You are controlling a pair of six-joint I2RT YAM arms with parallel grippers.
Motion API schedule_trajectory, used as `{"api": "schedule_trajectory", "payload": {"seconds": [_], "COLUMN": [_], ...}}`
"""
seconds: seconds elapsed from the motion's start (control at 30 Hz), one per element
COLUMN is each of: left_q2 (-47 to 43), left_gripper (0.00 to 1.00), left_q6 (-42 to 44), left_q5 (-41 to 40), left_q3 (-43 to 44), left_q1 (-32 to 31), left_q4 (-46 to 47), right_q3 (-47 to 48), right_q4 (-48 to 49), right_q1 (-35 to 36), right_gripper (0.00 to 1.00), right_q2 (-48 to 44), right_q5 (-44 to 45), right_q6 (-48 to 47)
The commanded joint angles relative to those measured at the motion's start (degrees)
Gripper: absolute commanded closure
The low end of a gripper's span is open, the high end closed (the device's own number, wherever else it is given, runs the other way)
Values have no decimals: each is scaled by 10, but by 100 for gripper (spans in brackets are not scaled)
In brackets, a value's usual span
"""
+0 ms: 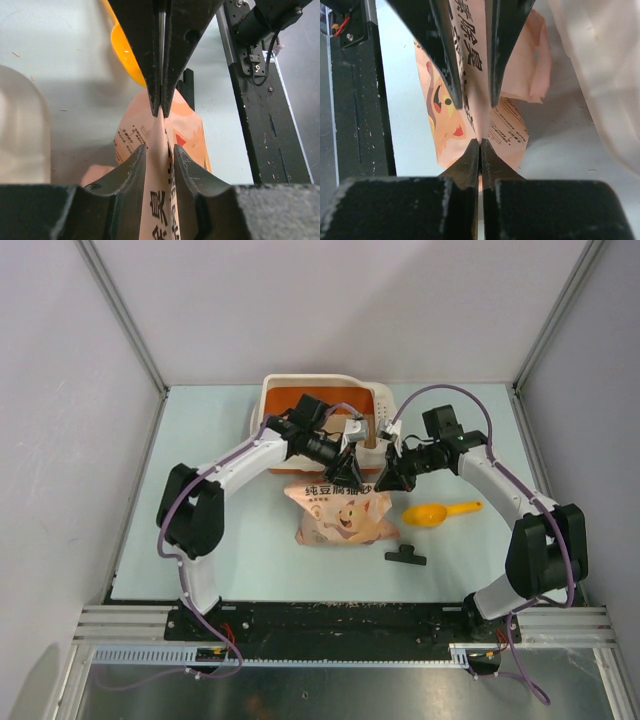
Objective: Fill the litter box with clean litter
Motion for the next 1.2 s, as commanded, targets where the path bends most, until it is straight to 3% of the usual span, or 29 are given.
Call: {"api": "schedule_trajectory", "payload": {"seconds": [0.0,0.1,0.13,0.2,0.23,0.37,0.47,0.57,0.63,0.77,1.0,1.17], "left_q2": [33,45,47,46,42,33,32,35,35,36,27,16], "left_gripper": [68,74,86,95,99,100,100,100,100,100,100,100], "left_q6": [-12,-19,-22,-24,-26,-28,-30,-33,-35,-37,-46,-46], "left_q5": [39,37,36,30,27,10,14,11,11,12,6,-11], "left_q3": [20,29,31,30,27,19,18,21,22,22,11,-1], "left_q1": [-13,-20,-20,-19,-20,-20,-20,-22,-22,-23,-23,-23], "left_q4": [8,7,8,7,8,8,8,8,8,8,8,8], "right_q3": [9,9,9,9,8,9,9,9,9,-12,-53,-82], "right_q4": [47,48,45,36,25,-18,-77,-174,-291,-395,-380,-319], "right_q1": [-7,-6,-7,-15,-20,-87,-160,-214,-207,-186,-178,-125], "right_gripper": [100,100,100,99,89,61,53,51,52,55,56,57], "right_q2": [5,7,7,3,-6,-31,-30,-16,-5,35,74,87], "right_q5": [-25,-25,-23,-19,-14,-9,-18,-33,-7,51,85,112], "right_q6": [49,52,51,40,37,39,23,-61,-184,-288,-323,-284]}}
